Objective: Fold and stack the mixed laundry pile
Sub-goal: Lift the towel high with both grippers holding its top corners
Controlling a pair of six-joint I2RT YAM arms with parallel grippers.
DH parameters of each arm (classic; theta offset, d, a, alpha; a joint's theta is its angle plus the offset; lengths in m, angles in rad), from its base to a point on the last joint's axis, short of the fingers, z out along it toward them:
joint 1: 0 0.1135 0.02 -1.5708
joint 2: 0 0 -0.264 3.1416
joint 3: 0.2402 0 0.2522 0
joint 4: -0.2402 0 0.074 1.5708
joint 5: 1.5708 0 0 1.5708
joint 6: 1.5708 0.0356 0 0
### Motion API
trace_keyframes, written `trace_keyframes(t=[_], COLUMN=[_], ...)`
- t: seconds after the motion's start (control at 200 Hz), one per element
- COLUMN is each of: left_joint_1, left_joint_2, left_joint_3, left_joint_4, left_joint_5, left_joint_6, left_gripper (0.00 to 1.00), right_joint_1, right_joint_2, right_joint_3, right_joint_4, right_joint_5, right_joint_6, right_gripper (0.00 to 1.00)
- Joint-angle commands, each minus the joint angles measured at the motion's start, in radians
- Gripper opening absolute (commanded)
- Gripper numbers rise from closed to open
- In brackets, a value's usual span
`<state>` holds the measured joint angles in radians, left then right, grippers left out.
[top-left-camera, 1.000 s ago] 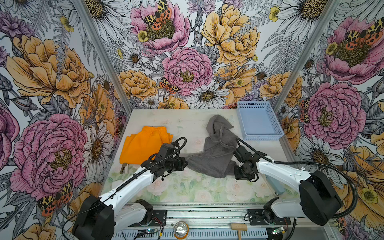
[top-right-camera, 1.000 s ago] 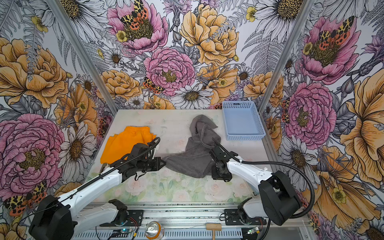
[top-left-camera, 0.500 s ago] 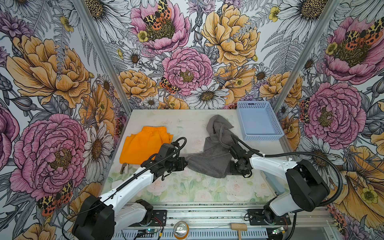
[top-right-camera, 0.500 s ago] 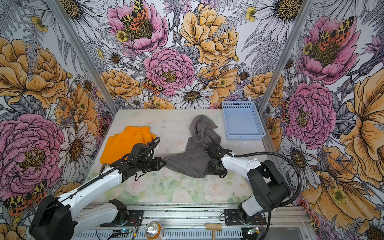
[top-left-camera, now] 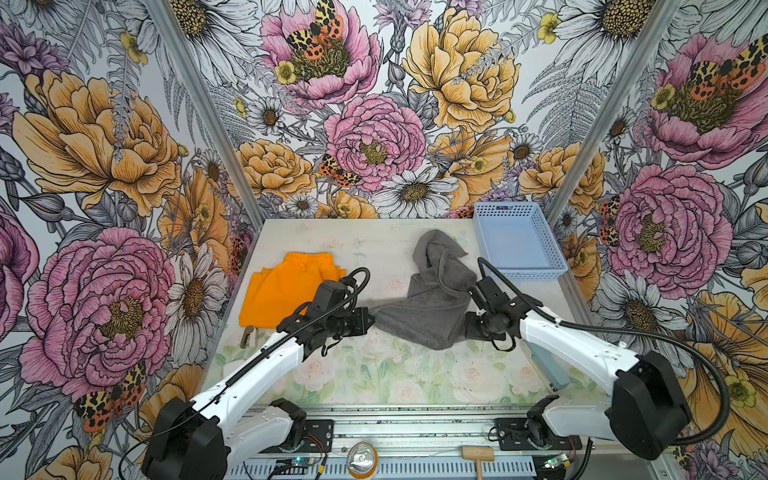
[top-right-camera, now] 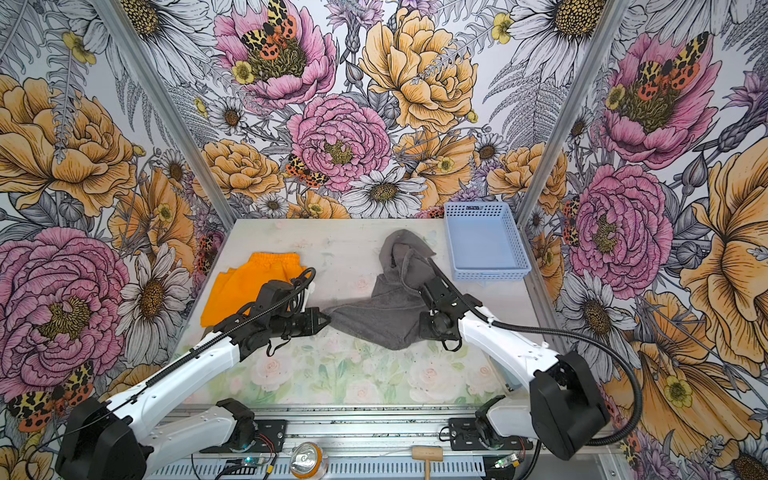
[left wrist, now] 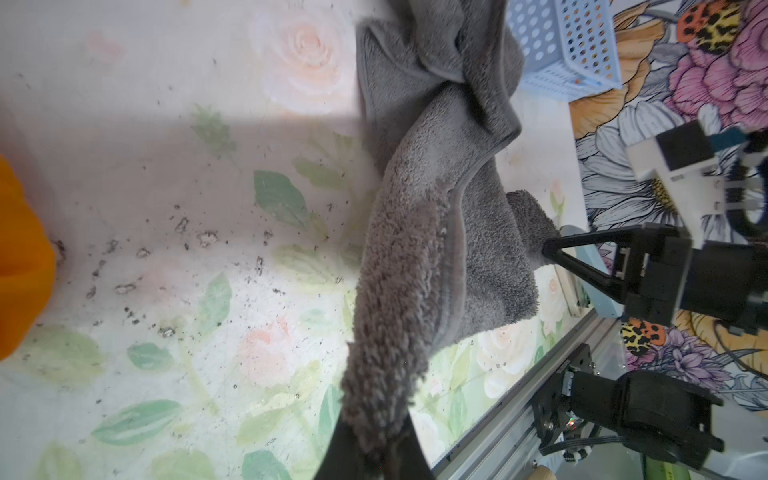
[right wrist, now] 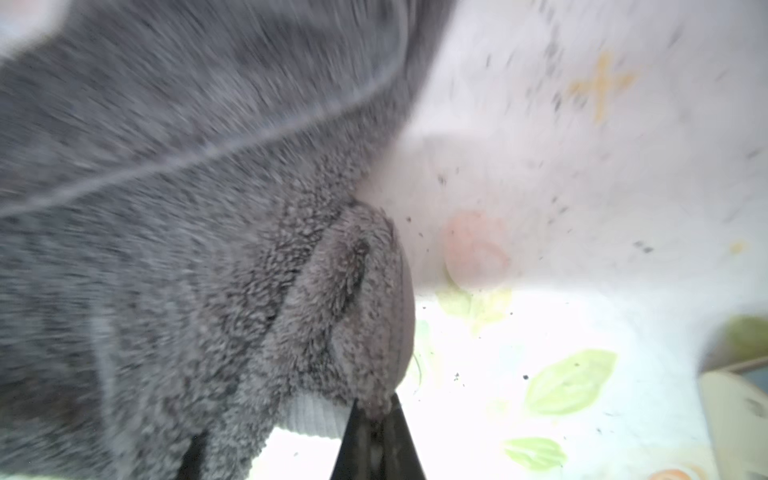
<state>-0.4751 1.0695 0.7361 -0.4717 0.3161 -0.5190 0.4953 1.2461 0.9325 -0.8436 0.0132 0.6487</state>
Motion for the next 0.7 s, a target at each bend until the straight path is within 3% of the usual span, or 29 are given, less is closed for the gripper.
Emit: trace_keyframes(t=[0.0,0.475,0.695], left_joint_1=[0.037,0.099,0.099], left_joint_2=[-0.040,-0.018,0.063], left_joint_3=[0.092,0.548,0.829], left_joint_4=[0.004,0.048,0.085], left_joint_5=[0.024,0.049,0.026], left_joint_6=[-0.054,-0.160,-0.115], left_gripper=[0.00,0.00,0.00], right_joint_1=[-0.019,-0.043,-0.042], right_joint_2=[-0.096,0.000,0.131], right_joint_3=[0.194,0.979,1.361], right_joint_4=[-0.119,-0.203,-0.204], right_joint_5=[0.068,0.180,0.197], right_joint_6=[-0.037,-0.264,-0.370], right_gripper=[0.00,0.00,0.00])
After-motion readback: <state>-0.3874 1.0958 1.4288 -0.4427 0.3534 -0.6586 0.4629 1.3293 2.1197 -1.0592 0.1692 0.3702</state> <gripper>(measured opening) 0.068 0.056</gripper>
